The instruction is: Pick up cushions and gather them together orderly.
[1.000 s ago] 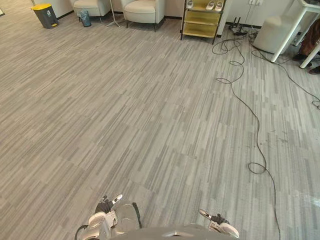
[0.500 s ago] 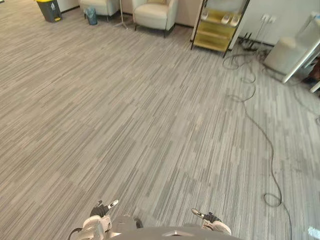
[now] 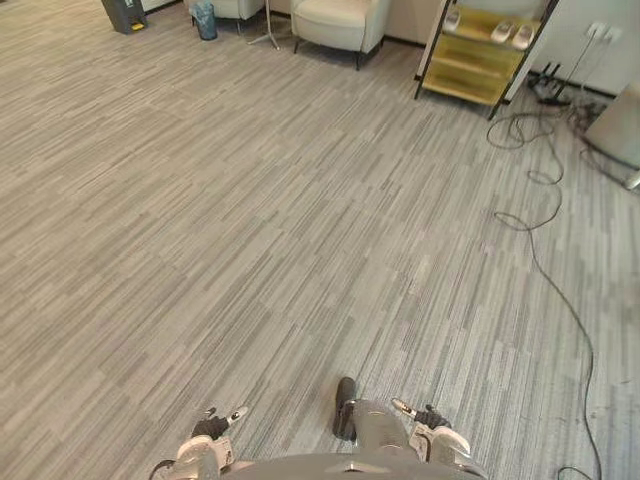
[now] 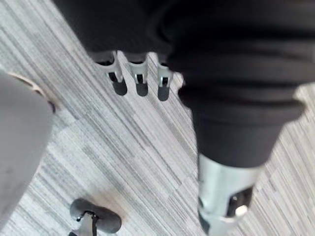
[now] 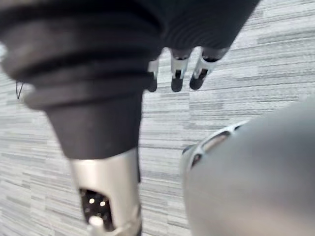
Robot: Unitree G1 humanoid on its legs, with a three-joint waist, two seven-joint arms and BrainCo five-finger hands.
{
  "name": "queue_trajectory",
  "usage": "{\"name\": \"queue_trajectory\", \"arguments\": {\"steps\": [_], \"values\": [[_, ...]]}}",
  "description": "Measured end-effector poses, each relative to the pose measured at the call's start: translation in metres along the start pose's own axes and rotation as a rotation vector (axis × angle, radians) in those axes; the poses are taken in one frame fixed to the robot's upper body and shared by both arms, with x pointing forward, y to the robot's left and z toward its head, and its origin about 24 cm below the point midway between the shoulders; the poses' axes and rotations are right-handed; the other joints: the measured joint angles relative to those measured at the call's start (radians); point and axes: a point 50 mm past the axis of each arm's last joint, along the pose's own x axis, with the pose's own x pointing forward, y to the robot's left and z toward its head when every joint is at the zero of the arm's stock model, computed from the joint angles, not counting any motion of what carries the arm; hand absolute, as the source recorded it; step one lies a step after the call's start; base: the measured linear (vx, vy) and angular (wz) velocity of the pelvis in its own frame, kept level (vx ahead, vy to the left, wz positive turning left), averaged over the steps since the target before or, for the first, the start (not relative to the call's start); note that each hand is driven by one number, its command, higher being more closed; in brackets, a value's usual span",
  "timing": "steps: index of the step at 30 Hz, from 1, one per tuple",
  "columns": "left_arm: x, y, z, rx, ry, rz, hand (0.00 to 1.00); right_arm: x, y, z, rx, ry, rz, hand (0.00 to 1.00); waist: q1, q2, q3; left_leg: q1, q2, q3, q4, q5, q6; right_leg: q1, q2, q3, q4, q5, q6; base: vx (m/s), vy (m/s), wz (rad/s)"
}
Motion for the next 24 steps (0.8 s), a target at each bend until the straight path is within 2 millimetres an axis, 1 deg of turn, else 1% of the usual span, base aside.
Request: {"name": "queue_trajectory", "arguments": {"steps": [1, 2, 3, 4, 5, 6, 7, 8, 9, 10, 11, 12, 13, 14, 15, 16, 17, 18, 19, 21, 22, 23, 24], "values": [[0.000, -0.001, 0.002, 0.000, -0.007, -0.004, 0.00, 0.000, -0.001, 0.000, 0.000, -0.001, -0.001, 0.00, -0.005, 0.002, 0.002, -0.052, 0.015, -0.027, 0.117, 0.036, -0.009, 0.022, 0.006, -0.004, -0.011, -0.008, -0.005, 0.35, -0.210, 0.08], [0.000, -0.002, 0.004, 0.000, -0.019, -0.011, 0.00, -0.001, -0.004, -0.003, -0.005, 0.003, -0.008, 0.00, 0.000, 0.012, 0.005, -0.131, 0.045, -0.058, 0.301, 0.105, -0.026, 0.069, 0.026, -0.003, -0.040, -0.017, -0.011, 0.43, -0.148, -0.10], [0.000, -0.004, 0.007, -0.006, -0.033, -0.016, 0.00, -0.002, -0.007, -0.006, -0.026, 0.009, -0.013, 0.00, 0.011, 0.014, 0.018, -0.209, 0.080, -0.052, 0.493, 0.116, -0.027, 0.139, 0.054, 0.015, -0.077, -0.034, -0.027, 0.34, -0.101, -0.22], [-0.001, -0.004, 0.008, -0.006, -0.042, -0.017, 0.00, -0.002, -0.007, -0.005, -0.040, 0.007, -0.010, 0.00, 0.015, 0.019, 0.021, -0.237, 0.090, -0.039, 0.553, 0.113, -0.023, 0.175, 0.061, 0.022, -0.096, -0.040, -0.033, 0.50, -0.104, -0.41], [-0.001, -0.004, 0.011, -0.006, -0.052, -0.018, 0.00, -0.002, -0.006, -0.005, -0.063, 0.010, -0.002, 0.00, 0.026, 0.017, 0.024, -0.322, 0.092, 0.006, 0.612, 0.098, -0.001, 0.260, 0.066, 0.053, -0.143, -0.055, -0.040, 0.39, -0.059, -0.36], [-0.001, -0.004, 0.012, -0.005, -0.059, -0.020, 0.00, -0.002, -0.007, -0.007, -0.070, 0.015, -0.003, 0.00, 0.030, 0.016, 0.024, -0.355, 0.089, 0.025, 0.601, 0.091, 0.007, 0.284, 0.066, 0.063, -0.162, -0.059, -0.041, 0.52, -0.053, -0.44], [-0.001, -0.005, 0.015, -0.001, -0.072, -0.023, 0.00, -0.002, -0.009, -0.009, -0.066, 0.026, -0.011, 0.00, 0.039, 0.017, 0.024, -0.411, 0.083, 0.049, 0.543, 0.067, 0.020, 0.323, 0.064, 0.077, -0.194, -0.063, -0.034, 0.34, -0.002, -0.31], [-0.001, -0.005, 0.016, -0.002, -0.077, -0.022, 0.00, -0.002, -0.010, -0.010, -0.063, 0.032, -0.014, 0.00, 0.043, 0.017, 0.024, -0.433, 0.079, 0.058, 0.499, 0.059, 0.029, 0.341, 0.061, 0.079, -0.206, -0.065, -0.030, 0.42, 0.077, -0.40], [-0.001, -0.003, 0.019, 0.001, -0.090, -0.020, 0.00, -0.003, -0.011, -0.013, -0.057, 0.048, -0.018, 0.00, 0.051, 0.012, 0.026, -0.476, 0.056, 0.080, 0.311, 0.050, 0.045, 0.386, 0.045, 0.090, -0.233, -0.076, -0.013, 0.29, 0.070, -0.30], [-0.001, -0.004, 0.020, 0.000, -0.093, -0.020, 0.00, -0.003, -0.011, -0.014, -0.057, 0.054, -0.018, 0.00, 0.055, 0.008, 0.026, -0.476, 0.036, 0.080, 0.206, 0.053, 0.045, 0.401, 0.034, 0.095, -0.240, -0.082, -0.007, 0.39, 0.131, -0.31], [-0.001, -0.004, 0.020, 0.000, -0.096, -0.022, 0.00, -0.004, -0.012, -0.017, -0.056, 0.057, -0.019, 0.00, 0.063, 0.002, 0.022, -0.469, -0.014, 0.060, -0.019, 0.086, 0.031, 0.425, 0.010, 0.107, -0.244, -0.107, 0.014, 0.42, 0.198, -0.13], [-0.001, -0.005, 0.019, -0.001, -0.093, -0.022, 0.00, -0.004, -0.014, -0.018, -0.057, 0.056, -0.023, 0.00, 0.064, 0.005, 0.020, -0.469, -0.055, 0.009, -0.205, 0.140, 0.019, 0.449, -0.005, 0.111, -0.245, -0.135, 0.036, 0.52, 0.252, -0.08], [-0.001, -0.005, 0.018, -0.001, -0.091, -0.024, 0.00, -0.004, -0.014, -0.018, -0.060, 0.056, -0.024, 0.00, 0.064, 0.008, 0.017, -0.471, -0.065, -0.016, -0.256, 0.165, 0.019, 0.456, -0.007, 0.116, -0.243, -0.150, 0.047, 0.56, 0.316, -0.17], [-0.001, -0.005, 0.019, 0.001, -0.096, -0.023, 0.00, -0.004, -0.015, -0.018, -0.066, 0.060, -0.025, 0.00, 0.072, -0.003, 0.011, -0.463, -0.087, -0.036, -0.261, 0.274, 0.029, 0.470, -0.027, 0.137, -0.229, -0.185, 0.071, 0.53, 0.312, -0.36], [-0.001, -0.002, 0.020, 0.011, -0.097, -0.018, 0.00, -0.005, -0.011, -0.021, -0.065, 0.066, -0.014, 0.00, 0.072, -0.026, -0.011, -0.457, -0.121, -0.036, -0.248, 0.313, 0.069, 0.475, -0.060, 0.161, -0.210, -0.217, 0.080, 0.54, 0.308, -0.46], [-0.001, 0.001, 0.022, 0.019, -0.101, -0.011, 0.00, -0.006, -0.007, -0.025, -0.062, 0.078, -0.006, 0.00, 0.072, -0.047, -0.019, -0.460, -0.135, -0.025, -0.228, 0.299, 0.089, 0.475, -0.079, 0.174, -0.189, -0.228, 0.082, 0.55, 0.242, -0.52], [0.000, 0.006, 0.023, 0.031, -0.102, 0.000, 0.00, -0.007, 0.002, -0.028, -0.052, 0.084, 0.016, 0.00, 0.071, -0.083, -0.037, -0.462, -0.155, 0.009, -0.180, 0.238, 0.114, 0.453, -0.110, 0.209, -0.134, -0.234, 0.083, 0.44, 0.161, -0.47], [0.000, 0.007, 0.023, 0.036, -0.099, 0.001, 0.00, -0.007, 0.005, -0.029, -0.049, 0.085, 0.023, 0.00, 0.073, -0.090, -0.042, -0.453, -0.159, 0.025, -0.155, 0.211, 0.119, 0.440, -0.123, 0.234, -0.089, -0.233, 0.084, 0.62, 0.256, -0.78], [0.000, 0.007, 0.022, 0.062, -0.090, -0.003, 0.00, -0.007, 0.003, -0.029, -0.053, 0.085, 0.020, 0.00, 0.080, -0.095, -0.049, -0.407, -0.162, 0.080, -0.117, 0.150, 0.149, 0.371, -0.145, 0.287, 0.119, -0.226, 0.114, 0.49, 0.228, -0.67], [0.000, 0.007, 0.021, 0.084, -0.086, -0.007, 0.00, -0.007, 0.003, -0.027, -0.068, 0.076, 0.020, 0.00, 0.078, -0.093, -0.049, -0.361, -0.165, 0.104, -0.113, 0.118, 0.164, 0.293, -0.161, 0.296, 0.315, -0.176, 0.182, 0.40, 0.188, -0.51], [0.001, 0.007, 0.020, 0.099, -0.073, -0.009, 0.00, -0.006, 0.002, -0.025, -0.086, 0.069, 0.017, 0.00, 0.069, -0.087, -0.042, -0.309, -0.168, 0.110, -0.123, 0.091, 0.168, 0.226, -0.178, 0.277, 0.485, -0.137, 0.213, 0.39, 0.166, -0.27], [0.001, 0.006, 0.018, 0.108, -0.061, -0.011, 0.00, -0.006, 0.000, -0.024, -0.093, 0.066, 0.012, 0.00, 0.061, -0.080, -0.037, -0.270, -0.169, 0.111, -0.136, 0.080, 0.168, 0.199, -0.185, 0.243, 0.560, -0.136, 0.206, 0.45, 0.173, -0.25], [0.001, 0.006, 0.015, 0.116, -0.044, -0.012, 0.00, -0.006, -0.002, -0.023, -0.093, 0.065, 0.008, 0.00, 0.056, -0.067, -0.029, -0.194, -0.168, 0.122, -0.184, 0.073, 0.164, 0.161, -0.200, 0.171, 0.633, -0.164, 0.170, 0.29, 0.104, -0.18]]}}
